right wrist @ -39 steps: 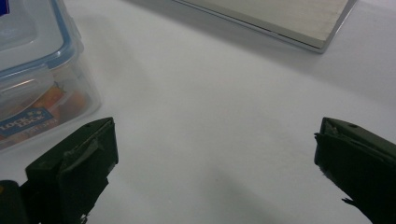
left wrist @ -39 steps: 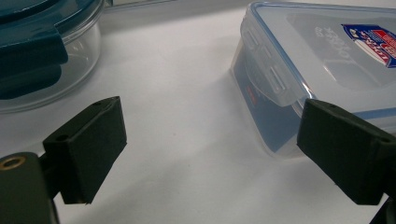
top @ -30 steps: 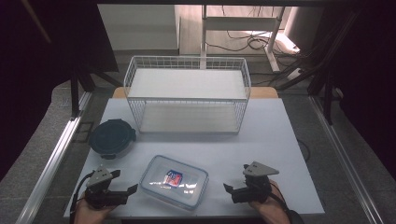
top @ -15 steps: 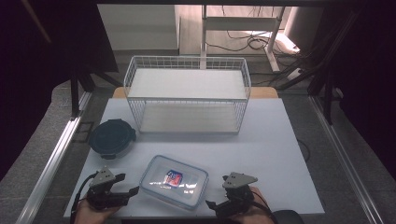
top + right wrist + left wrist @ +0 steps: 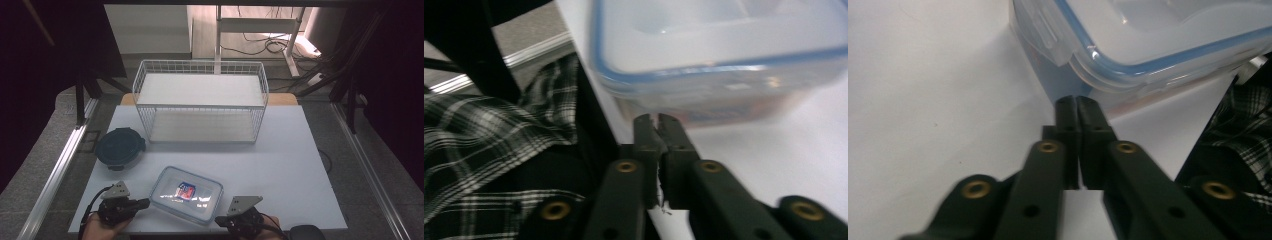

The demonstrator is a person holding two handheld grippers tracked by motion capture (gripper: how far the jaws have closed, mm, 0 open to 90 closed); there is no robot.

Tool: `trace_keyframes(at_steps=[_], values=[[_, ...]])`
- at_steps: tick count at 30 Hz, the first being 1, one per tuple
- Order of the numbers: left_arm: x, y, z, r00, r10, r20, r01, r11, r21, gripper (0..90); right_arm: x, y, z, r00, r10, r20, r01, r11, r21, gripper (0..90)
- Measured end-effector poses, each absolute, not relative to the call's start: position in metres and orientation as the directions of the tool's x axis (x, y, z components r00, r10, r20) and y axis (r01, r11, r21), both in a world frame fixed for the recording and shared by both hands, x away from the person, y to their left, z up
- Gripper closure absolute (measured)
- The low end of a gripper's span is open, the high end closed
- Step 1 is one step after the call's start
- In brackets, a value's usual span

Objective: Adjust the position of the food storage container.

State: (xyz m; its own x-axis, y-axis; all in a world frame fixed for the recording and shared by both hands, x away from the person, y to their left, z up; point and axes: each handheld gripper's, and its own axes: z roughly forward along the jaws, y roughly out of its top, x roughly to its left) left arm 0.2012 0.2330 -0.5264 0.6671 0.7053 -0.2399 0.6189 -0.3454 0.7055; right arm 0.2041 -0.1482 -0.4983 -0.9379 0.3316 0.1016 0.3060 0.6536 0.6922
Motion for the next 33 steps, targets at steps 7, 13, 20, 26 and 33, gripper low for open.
trace_keyframes(at_steps=[7, 13, 20, 26, 33], values=[[0.206, 0.234, -0.527, 0.655, 0.710, -0.261, 0.626, -0.316, 0.713, 90.0, 0.202, -0.142, -0.500, -0.934, 0.344, 0.096, 0.313, 0.659, 0.684, 89.8], [0.212, 0.227, -0.525, 0.648, 0.708, -0.279, 0.629, -0.292, 0.720, 90.0, 0.213, -0.152, -0.498, -0.913, 0.398, 0.088, 0.346, 0.645, 0.682, 89.8], [0.225, 0.206, -0.524, 0.636, 0.715, -0.288, 0.634, -0.273, 0.723, 90.0, 0.237, -0.170, -0.497, -0.874, 0.478, 0.091, 0.401, 0.601, 0.691, 89.8], [0.233, 0.194, -0.525, 0.647, 0.703, -0.297, 0.634, -0.279, 0.721, 90.0, 0.258, -0.184, -0.496, -0.846, 0.530, 0.058, 0.416, 0.589, 0.693, 89.8], [0.242, 0.182, -0.527, 0.642, 0.710, -0.290, 0.636, -0.282, 0.718, 90.0, 0.274, -0.192, -0.495, -0.841, 0.539, 0.054, 0.421, 0.589, 0.689, 89.9]])
